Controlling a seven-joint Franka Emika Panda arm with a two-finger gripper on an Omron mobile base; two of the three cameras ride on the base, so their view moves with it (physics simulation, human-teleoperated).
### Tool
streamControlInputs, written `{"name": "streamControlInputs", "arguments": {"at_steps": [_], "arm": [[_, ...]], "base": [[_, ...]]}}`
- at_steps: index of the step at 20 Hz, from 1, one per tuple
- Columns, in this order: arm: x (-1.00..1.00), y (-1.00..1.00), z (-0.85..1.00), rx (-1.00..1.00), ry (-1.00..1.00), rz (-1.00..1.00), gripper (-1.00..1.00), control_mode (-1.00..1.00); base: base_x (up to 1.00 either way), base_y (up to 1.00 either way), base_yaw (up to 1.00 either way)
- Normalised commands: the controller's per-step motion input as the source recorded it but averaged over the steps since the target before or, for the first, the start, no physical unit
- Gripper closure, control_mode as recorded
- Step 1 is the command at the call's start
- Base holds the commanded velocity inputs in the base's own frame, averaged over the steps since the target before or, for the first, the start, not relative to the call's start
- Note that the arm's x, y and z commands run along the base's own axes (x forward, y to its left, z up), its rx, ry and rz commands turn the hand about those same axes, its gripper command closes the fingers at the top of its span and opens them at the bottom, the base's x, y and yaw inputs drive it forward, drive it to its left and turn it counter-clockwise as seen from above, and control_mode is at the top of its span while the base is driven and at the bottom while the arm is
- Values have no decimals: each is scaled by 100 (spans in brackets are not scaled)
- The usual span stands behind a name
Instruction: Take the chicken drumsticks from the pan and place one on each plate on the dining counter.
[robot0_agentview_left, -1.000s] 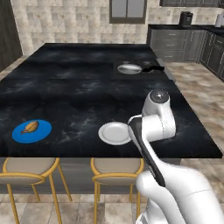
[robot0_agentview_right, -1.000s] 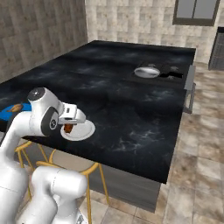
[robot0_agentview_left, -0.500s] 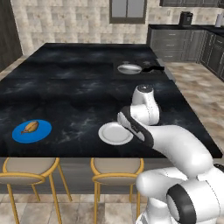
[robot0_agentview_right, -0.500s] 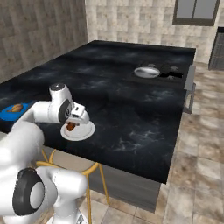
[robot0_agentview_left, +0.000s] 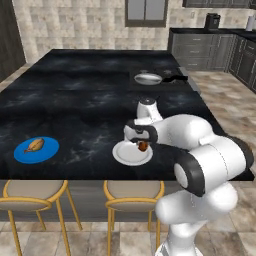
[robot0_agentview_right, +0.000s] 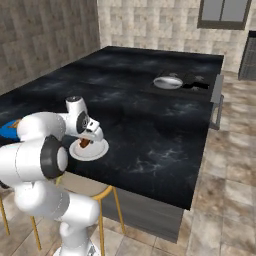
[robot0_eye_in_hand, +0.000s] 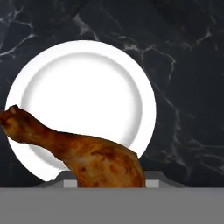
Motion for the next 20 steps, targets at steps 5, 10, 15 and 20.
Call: {"name": "streamControlInputs", "arguments": {"at_steps": [5,10,15,20], "arm": [[63,10,-71,0,10,-8,100,-100],[54,0,-70,0,8,-7,100,-100],[51,2,-52,0,6,-7,100,-100],[43,37,-38,0,6,-14,-100,-100]], "base": [[0,0,0],[0,0,0],[0,0,0],[0,0,0]]}}
